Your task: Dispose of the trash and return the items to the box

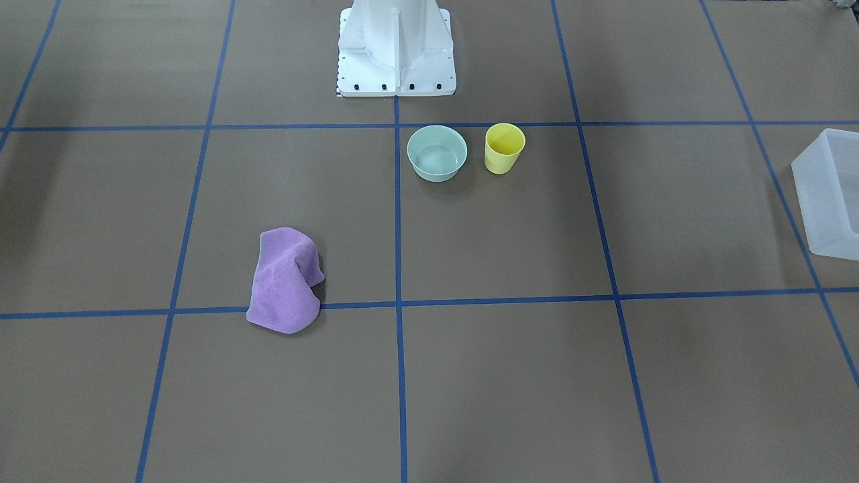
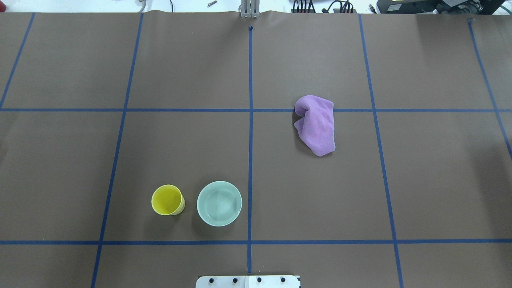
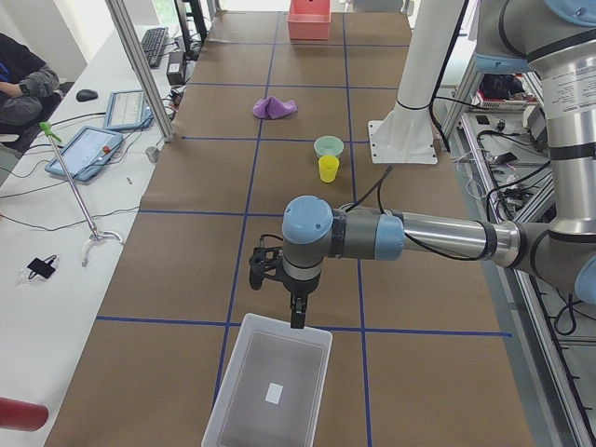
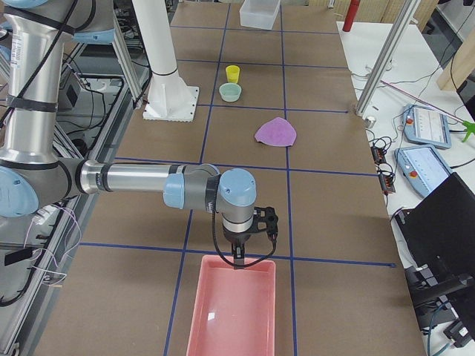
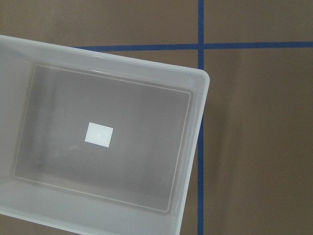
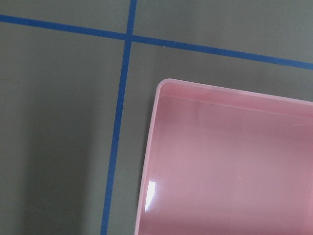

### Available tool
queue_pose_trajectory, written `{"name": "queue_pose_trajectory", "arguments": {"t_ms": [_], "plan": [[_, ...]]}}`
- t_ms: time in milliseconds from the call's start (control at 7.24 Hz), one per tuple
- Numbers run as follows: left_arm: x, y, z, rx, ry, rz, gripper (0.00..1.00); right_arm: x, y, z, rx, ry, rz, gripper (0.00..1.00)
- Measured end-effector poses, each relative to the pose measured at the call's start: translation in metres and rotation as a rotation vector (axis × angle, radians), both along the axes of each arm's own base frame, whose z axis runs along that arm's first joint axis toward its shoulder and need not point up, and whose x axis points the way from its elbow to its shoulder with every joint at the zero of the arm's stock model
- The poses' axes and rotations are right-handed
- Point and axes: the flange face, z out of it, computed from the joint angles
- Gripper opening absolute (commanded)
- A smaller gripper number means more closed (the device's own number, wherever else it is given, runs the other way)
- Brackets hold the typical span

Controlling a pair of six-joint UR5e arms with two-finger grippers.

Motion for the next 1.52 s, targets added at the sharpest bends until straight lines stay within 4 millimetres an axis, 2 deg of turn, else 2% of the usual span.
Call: {"name": "queue_pose_trajectory", "arguments": {"t_ms": [414,1105,1519], "plan": [[0.0,0.003,-0.016,0.028,-0.01,0.0,0.99,-0.002,-0.001,0.0,0.0,-0.002,-0.006,1.0],[0.0,0.008,-0.013,0.017,-0.011,-0.001,0.99,-0.003,-0.002,-0.003,0.006,-0.004,-0.006,1.0],[0.0,-0.003,-0.033,0.084,-0.013,-0.001,0.99,-0.003,-0.005,-0.009,0.024,-0.006,-0.005,1.0]]}}
